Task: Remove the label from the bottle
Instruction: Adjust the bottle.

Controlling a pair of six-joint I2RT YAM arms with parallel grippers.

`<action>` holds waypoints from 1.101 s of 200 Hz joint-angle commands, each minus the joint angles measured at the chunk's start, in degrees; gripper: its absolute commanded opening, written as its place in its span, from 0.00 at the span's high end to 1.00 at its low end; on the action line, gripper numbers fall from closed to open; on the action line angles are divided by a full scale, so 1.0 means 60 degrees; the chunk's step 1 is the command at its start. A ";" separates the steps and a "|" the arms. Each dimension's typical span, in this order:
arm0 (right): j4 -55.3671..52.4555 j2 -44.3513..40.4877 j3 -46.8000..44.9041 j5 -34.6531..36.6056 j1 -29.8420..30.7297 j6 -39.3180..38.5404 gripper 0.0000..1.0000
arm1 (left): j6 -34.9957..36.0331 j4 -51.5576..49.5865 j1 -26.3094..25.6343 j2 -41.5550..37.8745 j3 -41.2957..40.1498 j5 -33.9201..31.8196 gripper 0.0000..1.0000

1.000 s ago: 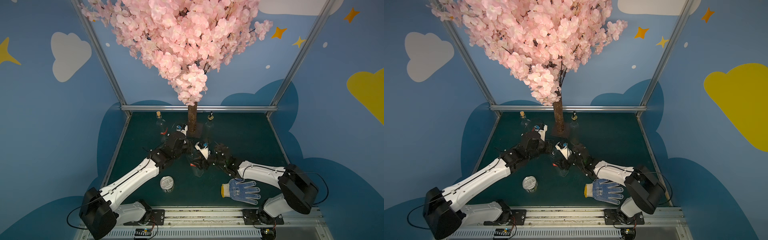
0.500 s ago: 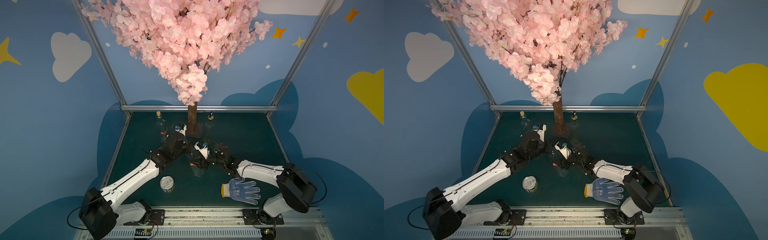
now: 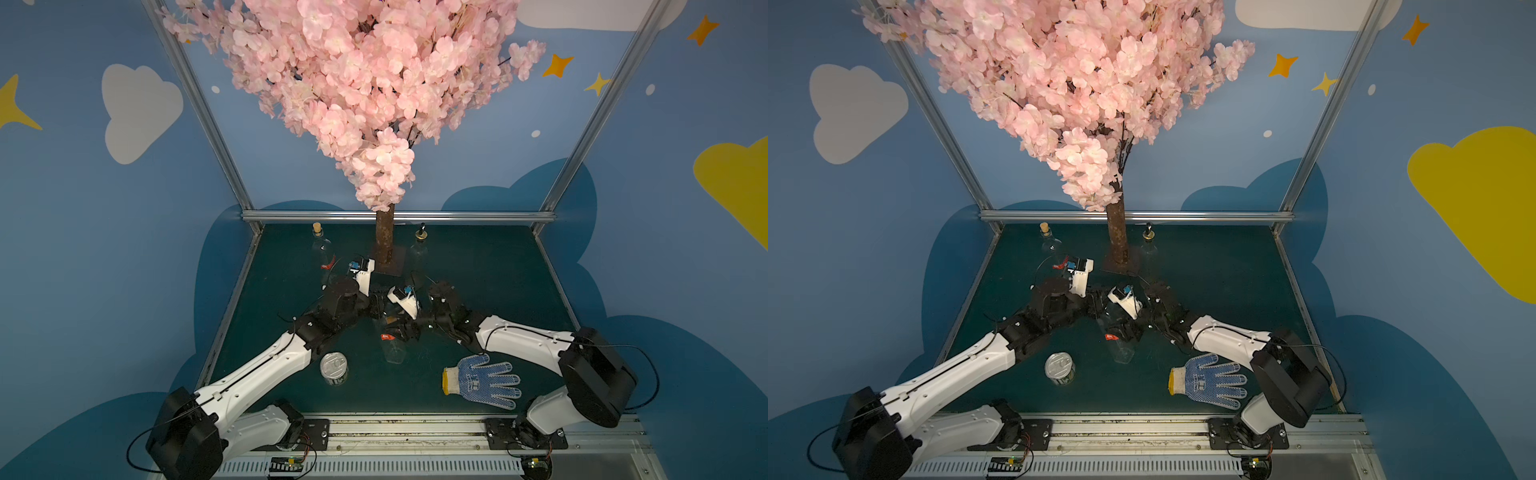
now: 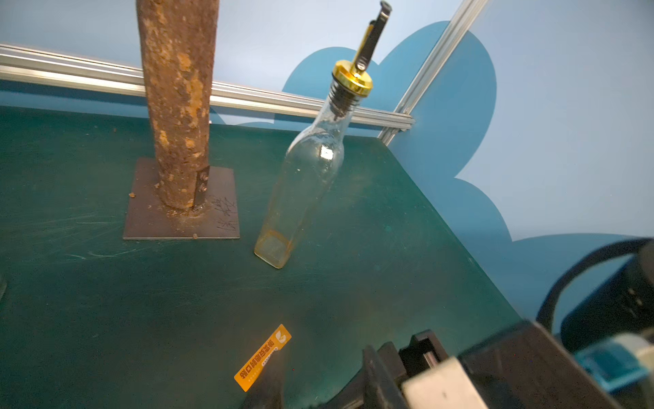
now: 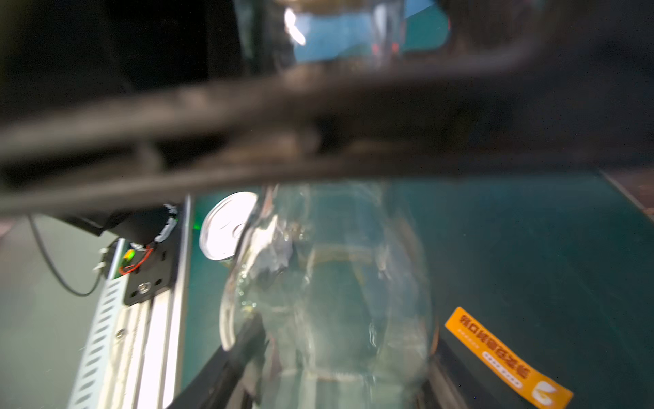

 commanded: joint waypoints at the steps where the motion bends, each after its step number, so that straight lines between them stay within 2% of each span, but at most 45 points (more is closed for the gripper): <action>1: 0.0209 -0.0525 0.0432 -0.0945 -0.0199 0.0098 1.00 | 0.0162 0.0746 0.0209 -0.0259 -0.0201 0.0818 0.61; 81: 0.0253 -0.0364 0.0597 -0.2089 -0.0554 0.0119 1.00 | 0.0086 0.1750 0.0566 -0.0388 -0.0711 0.2036 0.63; 106: 0.0177 -0.0306 0.0668 -0.2390 -0.0627 0.0119 1.00 | 0.0142 0.1927 0.0591 -0.0439 -0.0792 0.2272 0.72; 132: 0.0122 -0.0193 0.0765 -0.2675 -0.0685 0.0153 1.00 | 0.0146 0.2118 0.0610 -0.0398 -0.0839 0.2641 0.90; 148: -0.0007 -0.0174 0.0840 -0.2749 -0.0694 0.0148 1.00 | 0.0146 0.2181 0.0607 -0.0363 -0.0840 0.2725 0.97; 176: -0.0268 -0.0183 0.0929 -0.2589 -0.0704 0.0192 1.00 | 0.0003 0.2031 0.0607 -0.0352 -0.0731 0.2568 0.98; 185: -0.0505 -0.0188 0.1032 -0.2468 -0.0702 0.0178 0.83 | -0.0080 0.1867 0.0598 -0.0333 -0.0641 0.2410 0.98; 192: -0.0670 -0.0186 0.1076 -0.2283 -0.0700 0.0189 0.58 | -0.0123 0.1736 0.0594 -0.0324 -0.0553 0.2417 0.98; 200: -0.0847 -0.0204 0.1118 -0.1970 -0.0700 0.0259 0.38 | -0.0219 0.1690 0.0596 -0.0321 -0.0458 0.2054 0.98; 207: -0.0964 -0.0249 0.1107 -0.1726 -0.0716 0.0333 0.27 | -0.0348 0.1636 0.0594 -0.0315 -0.0386 0.1867 0.98; 220: -0.1108 -0.0398 0.0977 -0.1299 -0.0704 0.0375 0.20 | -0.0605 0.1278 0.0559 -0.0301 -0.0132 0.1401 0.98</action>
